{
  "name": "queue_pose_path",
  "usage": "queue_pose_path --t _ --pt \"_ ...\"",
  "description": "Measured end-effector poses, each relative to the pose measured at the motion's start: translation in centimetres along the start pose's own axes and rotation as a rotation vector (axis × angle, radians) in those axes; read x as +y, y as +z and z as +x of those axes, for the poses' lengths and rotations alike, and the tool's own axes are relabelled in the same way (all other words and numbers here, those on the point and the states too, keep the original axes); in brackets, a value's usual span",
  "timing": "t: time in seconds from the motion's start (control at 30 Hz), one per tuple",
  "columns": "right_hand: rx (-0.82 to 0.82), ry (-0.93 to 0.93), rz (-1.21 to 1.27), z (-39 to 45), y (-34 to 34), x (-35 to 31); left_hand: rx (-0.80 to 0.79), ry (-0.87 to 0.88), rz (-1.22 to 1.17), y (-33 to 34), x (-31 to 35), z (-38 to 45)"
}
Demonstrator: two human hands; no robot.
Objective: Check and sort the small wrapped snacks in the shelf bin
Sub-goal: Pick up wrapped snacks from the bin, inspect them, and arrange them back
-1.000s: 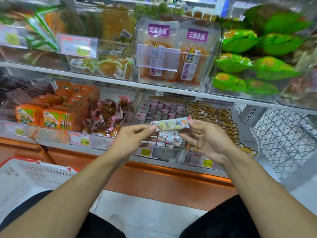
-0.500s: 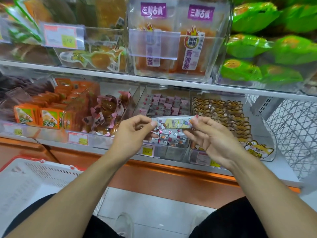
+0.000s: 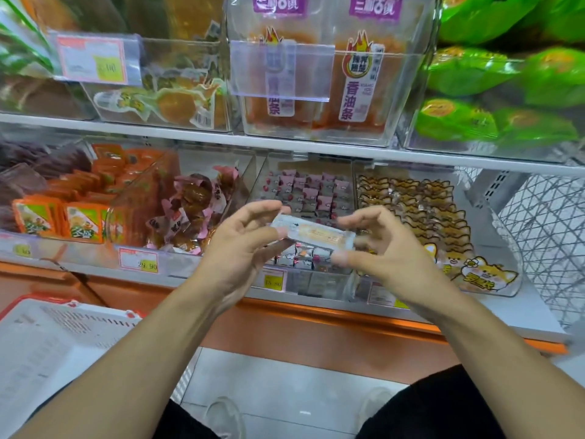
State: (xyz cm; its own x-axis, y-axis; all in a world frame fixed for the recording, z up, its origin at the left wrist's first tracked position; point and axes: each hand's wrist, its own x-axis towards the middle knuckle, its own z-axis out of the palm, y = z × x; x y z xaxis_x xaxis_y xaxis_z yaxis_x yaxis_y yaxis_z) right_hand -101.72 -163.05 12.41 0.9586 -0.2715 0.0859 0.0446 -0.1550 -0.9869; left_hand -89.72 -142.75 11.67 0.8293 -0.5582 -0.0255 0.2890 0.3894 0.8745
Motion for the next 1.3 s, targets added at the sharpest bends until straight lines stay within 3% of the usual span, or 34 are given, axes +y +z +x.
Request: queue_pose_path --t 0.07,0.17,0.27,0.4,0.63,0.73,0.83,1.1,1.2,1.3 --pt "0.029 0.166 0.212 0.2 -0.1 0.0 -0.040 0.041 0.036 -0.1 -0.1 0.1" --pt "-0.082 0.345 0.327 0.2 -0.2 -0.1 -0.069 0.090 0.104 0.2 -0.8 0.2" --pt "-0.073 0.301 0.431 0.2 -0.4 0.0 -0.094 0.089 0.115 0.2 -1.2 0.4" --pt "0.031 0.141 0.349 0.3 -0.2 0.1 -0.129 -0.011 0.227 0.3 -1.2 0.1" --pt "0.150 0.224 0.462 0.3 0.6 0.2 -0.097 0.176 0.556 1.5 -1.0 -0.6" --pt "0.310 0.076 0.228 0.4 0.0 0.0 -0.052 0.213 0.672 2.1 -1.5 -0.5" --pt "0.391 -0.156 -0.175 0.3 -1.4 -0.3 -0.024 0.319 1.047 2.3 -2.0 0.0" --pt "0.225 -0.206 -0.740 0.3 -0.9 0.3 -0.029 0.394 1.502 3.9 -3.8 3.7" --pt "0.147 -0.172 -0.796 0.7 -0.8 0.7 -0.133 0.363 1.563 4.2 -4.5 4.7" --pt "0.125 -0.184 -1.003 1.1 -0.4 1.1 -0.210 0.342 1.610 4.4 -4.8 5.3"
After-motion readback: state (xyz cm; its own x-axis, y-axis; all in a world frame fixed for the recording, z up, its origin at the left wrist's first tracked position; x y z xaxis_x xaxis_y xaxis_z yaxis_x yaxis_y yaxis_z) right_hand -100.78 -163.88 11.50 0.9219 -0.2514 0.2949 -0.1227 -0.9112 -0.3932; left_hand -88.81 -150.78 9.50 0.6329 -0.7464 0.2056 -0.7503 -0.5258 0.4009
